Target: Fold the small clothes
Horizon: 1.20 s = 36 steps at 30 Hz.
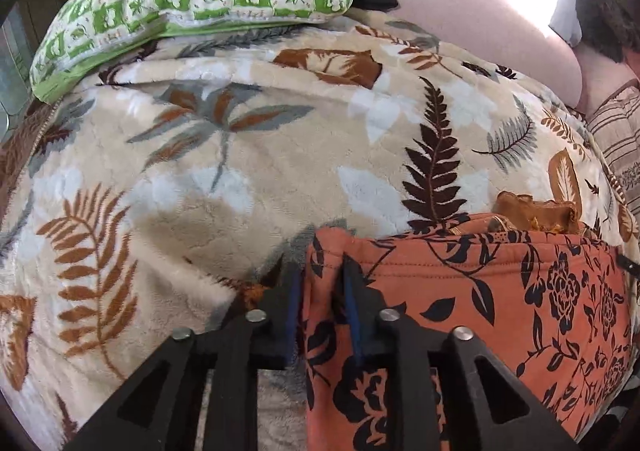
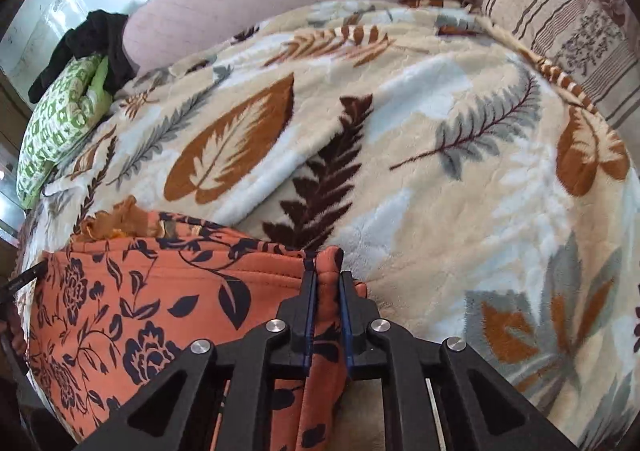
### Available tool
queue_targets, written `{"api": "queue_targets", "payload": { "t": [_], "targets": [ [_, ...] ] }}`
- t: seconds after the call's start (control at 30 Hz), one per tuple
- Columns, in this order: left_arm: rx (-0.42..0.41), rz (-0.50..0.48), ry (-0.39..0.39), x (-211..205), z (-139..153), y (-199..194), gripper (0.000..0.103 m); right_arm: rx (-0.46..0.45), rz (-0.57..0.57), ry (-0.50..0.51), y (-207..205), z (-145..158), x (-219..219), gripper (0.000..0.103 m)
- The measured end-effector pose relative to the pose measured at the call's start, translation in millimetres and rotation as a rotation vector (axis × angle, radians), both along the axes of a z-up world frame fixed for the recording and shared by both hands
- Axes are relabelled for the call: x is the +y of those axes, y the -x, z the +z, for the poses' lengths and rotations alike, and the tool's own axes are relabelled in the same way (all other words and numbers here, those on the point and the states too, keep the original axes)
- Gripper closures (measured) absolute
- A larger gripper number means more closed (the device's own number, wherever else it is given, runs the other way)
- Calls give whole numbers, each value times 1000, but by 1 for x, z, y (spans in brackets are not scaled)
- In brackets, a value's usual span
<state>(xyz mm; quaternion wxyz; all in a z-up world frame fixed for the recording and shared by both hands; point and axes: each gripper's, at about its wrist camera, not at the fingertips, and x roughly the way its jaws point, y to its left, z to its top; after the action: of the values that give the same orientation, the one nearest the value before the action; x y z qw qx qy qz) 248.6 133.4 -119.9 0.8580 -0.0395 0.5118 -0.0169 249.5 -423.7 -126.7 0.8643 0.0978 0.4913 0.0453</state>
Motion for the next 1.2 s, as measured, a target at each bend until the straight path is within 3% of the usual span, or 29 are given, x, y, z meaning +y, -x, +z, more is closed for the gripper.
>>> {"api": "queue_targets", "payload": {
  "t": [0.17,0.27,0.37,0.43,0.5,0.53,0.57,0.7,0.73,0.8,0.83,0.87,0.93,0.97,1.0,1.13,1.2],
  "targets": [
    [-62,-45,10,-4,30,33,79,-52,9,-61,28,36,6,89],
    [-82,-55,28,-13,42,60,66,-32,76,-188,49,46,21,89],
    [-101,-56,60,-25,47,86,54,63,127,-289,60,25,35,88],
    [-81,-61,85,-35,40,101,43,138,49,-265,60,-3,26,88],
    [-32,-77,76,-46,27,107,43,165,-64,-422,64,-25,-1,88],
    [-10,-80,59,-50,21,110,43,161,-128,-479,70,-25,-11,88],
    [5,-76,43,-53,15,114,43,150,-166,-462,76,-17,-14,88],
    [3,-51,80,-58,15,126,43,56,-93,-479,116,19,1,88],
    [0,-47,90,-59,15,129,43,61,-64,-504,125,21,6,85],
    [3,-36,94,-63,15,133,43,78,-19,-563,144,15,17,71],
    [12,-34,95,-66,12,134,43,96,-21,-575,153,8,19,44],
    [24,-34,94,-68,9,135,43,114,-42,-561,159,-3,21,25],
    [56,-24,84,-70,2,136,43,169,-152,-552,169,-27,8,27],
    [58,-18,77,-70,1,138,43,158,-192,-609,174,-30,2,29],
    [55,-14,76,-70,2,141,43,140,-231,-653,181,-27,-4,29],
    [36,-8,103,-71,12,146,43,68,-264,-654,210,-2,-6,27],
    [26,-12,104,-74,15,146,43,100,-288,-728,222,-11,-3,27]
  ]
}}
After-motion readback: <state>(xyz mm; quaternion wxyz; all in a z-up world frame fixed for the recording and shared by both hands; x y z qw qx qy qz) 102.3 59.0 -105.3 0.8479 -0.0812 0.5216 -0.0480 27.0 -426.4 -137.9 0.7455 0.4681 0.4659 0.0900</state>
